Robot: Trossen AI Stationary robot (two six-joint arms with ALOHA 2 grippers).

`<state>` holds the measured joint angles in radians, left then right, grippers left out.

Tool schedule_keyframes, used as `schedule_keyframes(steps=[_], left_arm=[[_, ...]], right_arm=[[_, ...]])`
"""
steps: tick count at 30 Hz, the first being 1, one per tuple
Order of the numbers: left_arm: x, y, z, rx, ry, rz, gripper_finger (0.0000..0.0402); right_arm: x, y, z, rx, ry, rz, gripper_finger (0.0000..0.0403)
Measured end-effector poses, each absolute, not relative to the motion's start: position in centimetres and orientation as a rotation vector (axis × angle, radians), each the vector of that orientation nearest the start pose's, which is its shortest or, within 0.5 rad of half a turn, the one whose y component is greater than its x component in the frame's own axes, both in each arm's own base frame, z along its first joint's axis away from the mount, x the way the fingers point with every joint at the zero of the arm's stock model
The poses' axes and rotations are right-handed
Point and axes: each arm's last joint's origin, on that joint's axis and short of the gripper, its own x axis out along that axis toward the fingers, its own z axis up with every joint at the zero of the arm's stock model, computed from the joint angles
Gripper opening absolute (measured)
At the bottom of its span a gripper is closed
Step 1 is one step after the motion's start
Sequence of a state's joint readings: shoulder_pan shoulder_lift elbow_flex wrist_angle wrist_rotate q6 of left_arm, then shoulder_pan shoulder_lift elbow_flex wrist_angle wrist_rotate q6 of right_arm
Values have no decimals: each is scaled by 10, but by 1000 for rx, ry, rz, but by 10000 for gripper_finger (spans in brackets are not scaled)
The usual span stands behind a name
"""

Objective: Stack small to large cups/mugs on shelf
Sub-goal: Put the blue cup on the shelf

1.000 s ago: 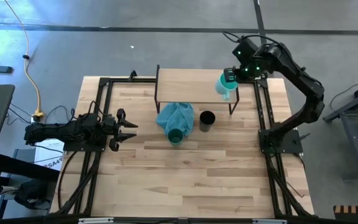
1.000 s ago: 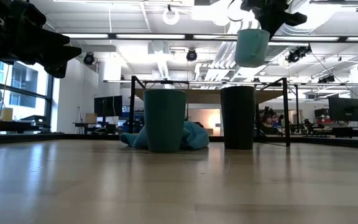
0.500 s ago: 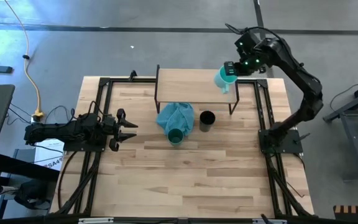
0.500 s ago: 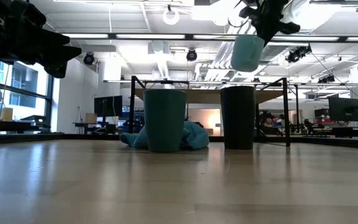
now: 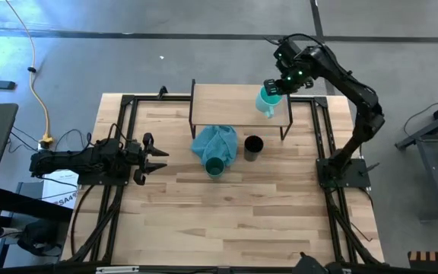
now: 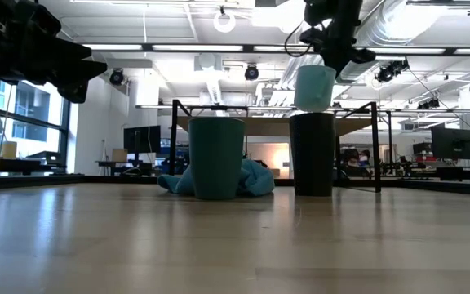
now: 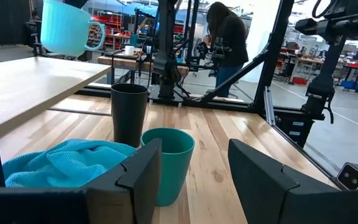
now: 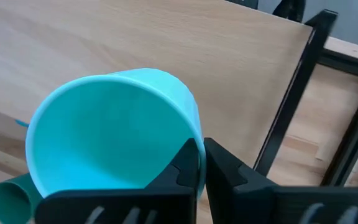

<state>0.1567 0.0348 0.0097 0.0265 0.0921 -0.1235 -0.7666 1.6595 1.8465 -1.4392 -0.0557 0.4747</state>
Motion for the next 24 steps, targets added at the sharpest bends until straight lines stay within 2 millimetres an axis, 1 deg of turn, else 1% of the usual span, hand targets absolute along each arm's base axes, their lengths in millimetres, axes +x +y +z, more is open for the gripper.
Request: schedule_keyframes(steps=[8,17,24], left_arm=[[98,13,167,-136,-6,64,175],[98,13,167,-137,-6,64,175],[98,13,167,-136,-6,64,175]], right_arm=[[225,-218,369,921,1057,-904,0],[215,-224,367,940,1078,-951,0],[211,-229,368,928,1073,-960,0]])
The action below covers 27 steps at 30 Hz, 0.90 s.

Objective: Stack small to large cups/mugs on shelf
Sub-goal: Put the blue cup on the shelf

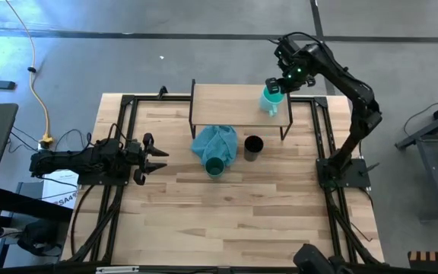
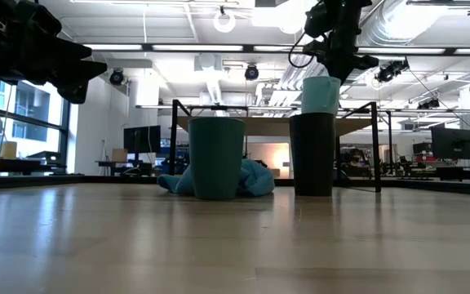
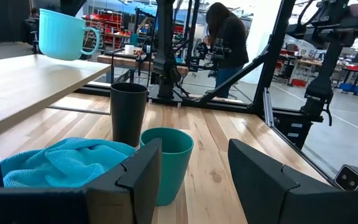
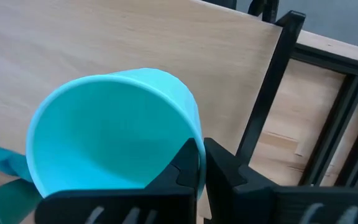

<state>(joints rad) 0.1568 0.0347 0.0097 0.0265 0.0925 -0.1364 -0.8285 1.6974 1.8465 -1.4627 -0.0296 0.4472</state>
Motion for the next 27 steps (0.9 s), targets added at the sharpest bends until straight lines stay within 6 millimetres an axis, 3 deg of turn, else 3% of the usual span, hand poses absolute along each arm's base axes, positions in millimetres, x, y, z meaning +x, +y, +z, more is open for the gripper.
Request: schedule_keyframes(steps=[27], left_arm=[[98,13,167,-136,-6,64,175]], right_arm=[[210,-232,368,892,1075,-939,0]])
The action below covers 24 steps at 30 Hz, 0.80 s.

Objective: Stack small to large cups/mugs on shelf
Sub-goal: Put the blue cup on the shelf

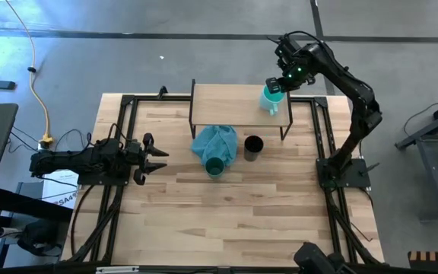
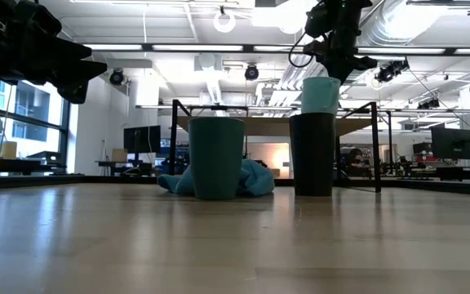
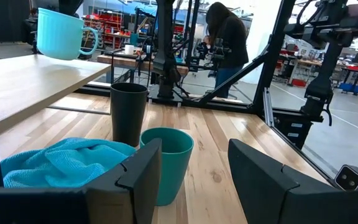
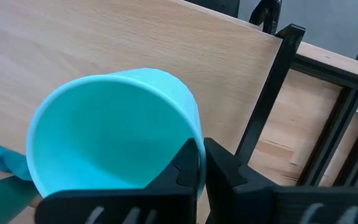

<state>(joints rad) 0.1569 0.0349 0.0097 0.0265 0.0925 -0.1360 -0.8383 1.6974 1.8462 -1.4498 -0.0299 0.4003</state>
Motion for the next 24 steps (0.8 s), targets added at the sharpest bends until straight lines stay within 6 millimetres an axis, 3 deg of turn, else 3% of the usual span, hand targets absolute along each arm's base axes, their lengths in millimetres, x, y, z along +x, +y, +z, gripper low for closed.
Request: schedule_keyframes(steps=[24], left_arm=[[98,13,167,-138,-6,64,175]], right_arm=[[216,-239,356,916,1130,-922,0]])
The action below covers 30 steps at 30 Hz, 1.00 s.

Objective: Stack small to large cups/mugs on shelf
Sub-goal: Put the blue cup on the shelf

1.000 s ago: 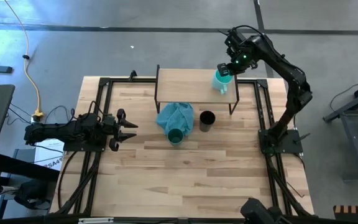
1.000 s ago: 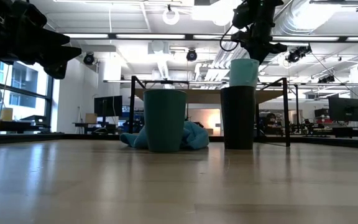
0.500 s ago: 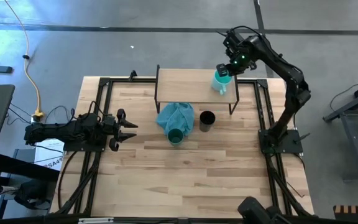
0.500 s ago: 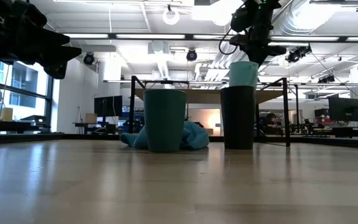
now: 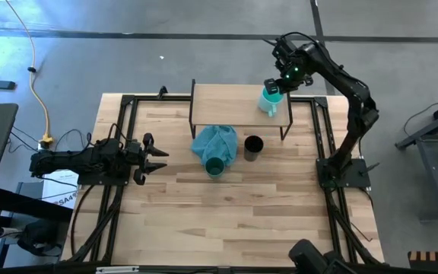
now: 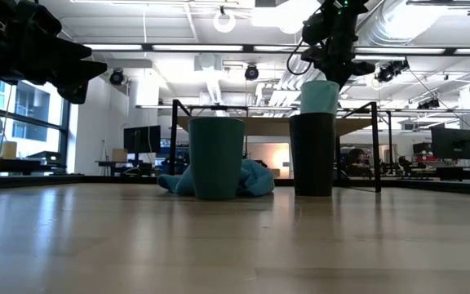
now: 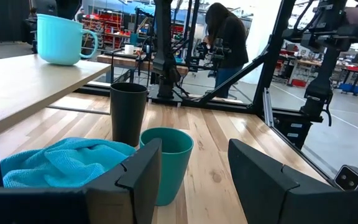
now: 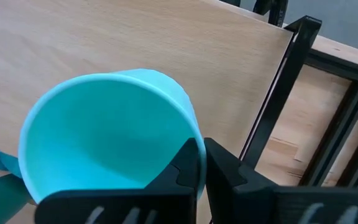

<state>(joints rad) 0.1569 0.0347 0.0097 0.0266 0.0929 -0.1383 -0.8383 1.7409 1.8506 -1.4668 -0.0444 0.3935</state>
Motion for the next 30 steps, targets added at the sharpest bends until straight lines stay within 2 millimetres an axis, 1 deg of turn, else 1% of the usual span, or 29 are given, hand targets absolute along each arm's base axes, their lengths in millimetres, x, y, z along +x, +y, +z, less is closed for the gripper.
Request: schedule_keyframes(steps=[3,7,10,13,23,30], left_arm=[[98,13,167,-138,-6,64,175],[98,13,167,-137,-6,64,175],[98,13,167,-136,-6,64,175],[98,13,167,-136,-6,64,175],[98,13,167,-143,-6,63,175],[98,13,167,-154,-7,63,175]], right_arm=[[216,-239,361,900,1126,-934,0],[215,-238,374,878,1088,-938,0],[214,-237,377,873,1092,-939,0],[213,-236,376,881,1113,-939,0],[220,-242,364,893,1160,-937,0],[220,-242,364,894,1162,-936,0]])
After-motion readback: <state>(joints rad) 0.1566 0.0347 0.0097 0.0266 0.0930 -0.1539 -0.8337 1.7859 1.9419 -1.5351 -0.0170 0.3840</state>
